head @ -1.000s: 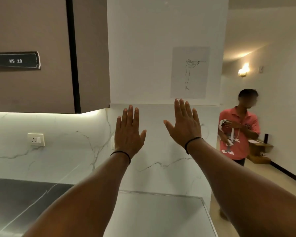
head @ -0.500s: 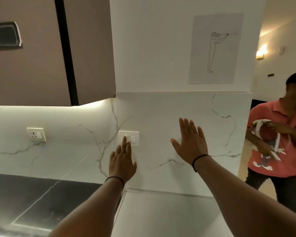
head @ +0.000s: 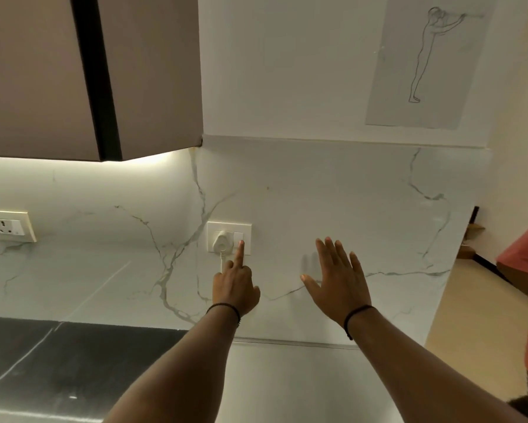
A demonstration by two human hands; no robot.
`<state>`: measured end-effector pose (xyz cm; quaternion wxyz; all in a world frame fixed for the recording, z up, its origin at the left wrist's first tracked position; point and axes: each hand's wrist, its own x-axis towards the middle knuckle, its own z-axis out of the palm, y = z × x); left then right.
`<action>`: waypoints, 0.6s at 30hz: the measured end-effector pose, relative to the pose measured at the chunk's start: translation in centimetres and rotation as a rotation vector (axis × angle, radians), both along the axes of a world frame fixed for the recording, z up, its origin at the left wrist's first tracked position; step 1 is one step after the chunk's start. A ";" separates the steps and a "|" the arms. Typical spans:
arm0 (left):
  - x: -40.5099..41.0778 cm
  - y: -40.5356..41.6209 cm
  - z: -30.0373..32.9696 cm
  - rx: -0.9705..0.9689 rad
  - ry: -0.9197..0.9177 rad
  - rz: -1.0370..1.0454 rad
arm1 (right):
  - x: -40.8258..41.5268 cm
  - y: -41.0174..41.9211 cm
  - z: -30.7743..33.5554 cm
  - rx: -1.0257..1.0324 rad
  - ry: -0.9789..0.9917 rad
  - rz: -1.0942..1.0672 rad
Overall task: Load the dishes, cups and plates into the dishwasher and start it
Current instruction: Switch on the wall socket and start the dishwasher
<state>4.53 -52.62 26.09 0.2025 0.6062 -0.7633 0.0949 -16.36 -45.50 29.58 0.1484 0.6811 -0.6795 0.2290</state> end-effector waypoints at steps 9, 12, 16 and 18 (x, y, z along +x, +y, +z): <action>-0.6 -4.6 -2.1 0.056 0.079 0.040 | -2.2 -1.3 -0.4 0.017 0.007 -0.075; -0.5 -5.2 -2.5 0.056 0.077 0.040 | -2.3 -1.6 -0.3 0.019 0.008 -0.075; -0.8 -5.6 -2.7 0.091 0.087 0.042 | -2.0 -2.3 -0.7 0.028 0.008 -0.066; -1.2 -5.6 -2.6 0.124 0.091 0.052 | -1.4 -2.8 -1.0 0.037 0.003 -0.049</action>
